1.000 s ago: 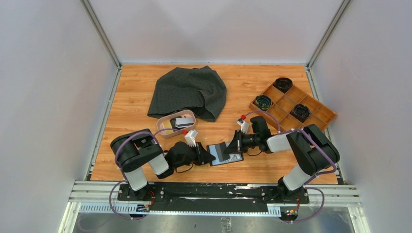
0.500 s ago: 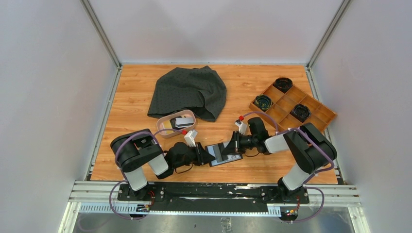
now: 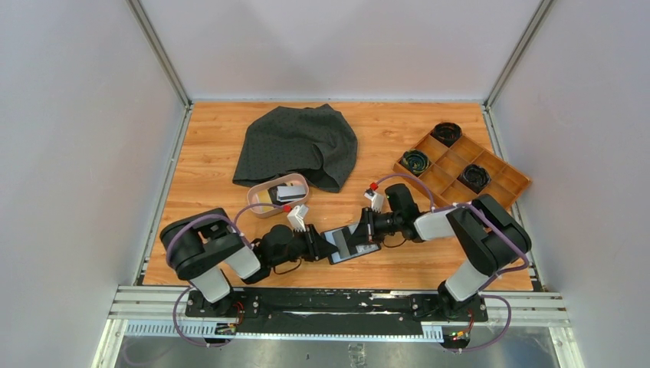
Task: Put the credit cards into the card holder
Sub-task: Insert the credit card into the card holder.
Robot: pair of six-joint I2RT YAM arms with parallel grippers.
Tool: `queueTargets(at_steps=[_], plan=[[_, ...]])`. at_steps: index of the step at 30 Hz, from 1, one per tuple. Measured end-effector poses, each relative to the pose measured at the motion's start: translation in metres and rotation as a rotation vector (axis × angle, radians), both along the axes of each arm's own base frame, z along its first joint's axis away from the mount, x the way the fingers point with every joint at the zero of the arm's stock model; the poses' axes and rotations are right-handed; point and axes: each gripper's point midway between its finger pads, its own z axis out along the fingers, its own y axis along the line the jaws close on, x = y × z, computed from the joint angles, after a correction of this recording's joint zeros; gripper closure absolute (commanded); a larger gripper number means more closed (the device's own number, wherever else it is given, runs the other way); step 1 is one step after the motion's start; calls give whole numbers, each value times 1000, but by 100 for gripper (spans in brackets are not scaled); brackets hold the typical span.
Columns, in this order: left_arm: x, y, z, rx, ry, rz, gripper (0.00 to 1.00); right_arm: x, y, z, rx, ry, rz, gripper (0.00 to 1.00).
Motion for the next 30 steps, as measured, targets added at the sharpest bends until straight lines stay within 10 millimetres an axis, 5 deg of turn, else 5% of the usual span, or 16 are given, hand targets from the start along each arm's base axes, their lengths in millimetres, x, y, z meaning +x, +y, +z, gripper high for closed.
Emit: queueTargets(at_steps=[12,30], plan=[[8,7,33,21,-93,26,73,3,-3,6,-42,-72,38,70],[7,13,23,78,-82,25,73,8,-9,11,-94,-124,44,61]])
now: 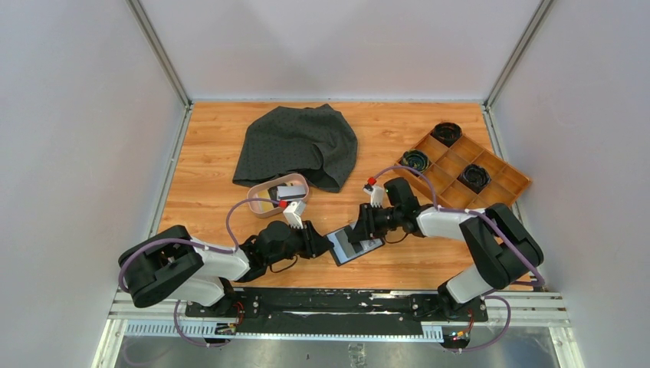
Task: Put the credit cards into the card holder
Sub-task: Insert the credit card into the card holder.
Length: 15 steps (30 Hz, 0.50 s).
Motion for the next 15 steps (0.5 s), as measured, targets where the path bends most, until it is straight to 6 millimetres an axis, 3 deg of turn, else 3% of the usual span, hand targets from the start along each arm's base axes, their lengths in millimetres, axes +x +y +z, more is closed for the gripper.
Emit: queueTargets(at_steps=[15], plan=[[0,1,-5,12,8,4,75,-15,11,-2,-80,-110,134,58]])
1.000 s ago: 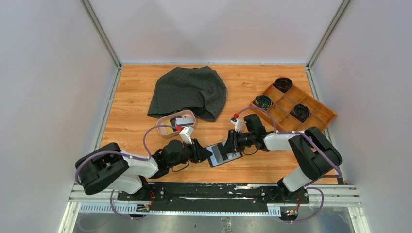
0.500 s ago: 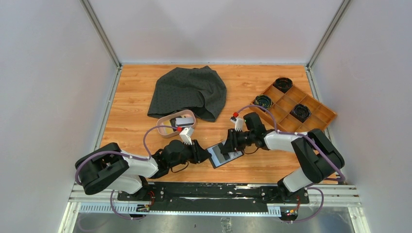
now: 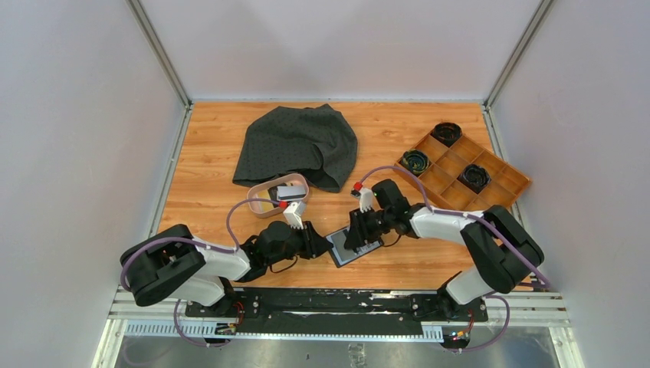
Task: Put the credit cards into the card holder
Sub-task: Insert the credit card into the card holder.
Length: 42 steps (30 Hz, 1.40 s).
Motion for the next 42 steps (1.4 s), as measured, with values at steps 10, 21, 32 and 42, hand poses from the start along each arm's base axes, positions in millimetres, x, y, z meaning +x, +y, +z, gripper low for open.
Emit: queueTargets(at_steps=[10,21,32,42], plan=[[-2,4,-3,6,3,4,72,-6,12,4,-62,-108,133,55],[-2,20,22,-57,-60,56,59,-6,17,1,-159,-197,287,44],[-8,34,35,-99,-88,79,58,-4,13,14,-173,-293,462,32],[-10,42,27,-45,-69,89,57,14,-16,92,-56,-555,625,30]])
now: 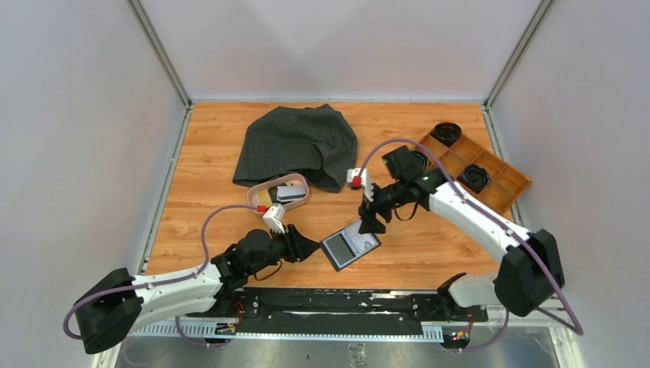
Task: Put the credit cards into the card holder
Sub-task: Insert the credit card into the card holder, then close the card holder at the center of the board.
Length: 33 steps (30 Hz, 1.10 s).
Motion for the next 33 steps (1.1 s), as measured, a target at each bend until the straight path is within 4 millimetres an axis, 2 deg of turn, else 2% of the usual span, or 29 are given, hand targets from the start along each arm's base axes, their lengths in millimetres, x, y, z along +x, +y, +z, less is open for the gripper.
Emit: queueTargets(at_steps=[4,7,10,14,18,20,21,26,28,33], plan=[[5,1,5,58,-5,10,56,19,-34,37,96,-93,-65,30],[14,4,21,128,-34,33,50,22,-47,60,133,-174,-87,28],[26,12,53,200,-96,75,34,22,-48,84,168,-254,-73,27],[37,30,103,239,-208,139,2,26,-40,108,221,-284,-51,28],[34,52,127,190,-288,201,0,23,-29,97,255,-189,-14,28],[30,56,125,132,-302,211,0,20,-29,81,248,-132,-10,28],[28,56,117,105,-295,209,0,17,-30,72,242,-102,-14,28],[14,50,38,75,-136,175,0,13,-41,45,223,-19,-67,28],[8,50,16,82,-75,169,0,16,-43,42,220,-11,-83,28],[5,40,15,24,0,165,1,21,-42,36,217,-1,-89,31]])
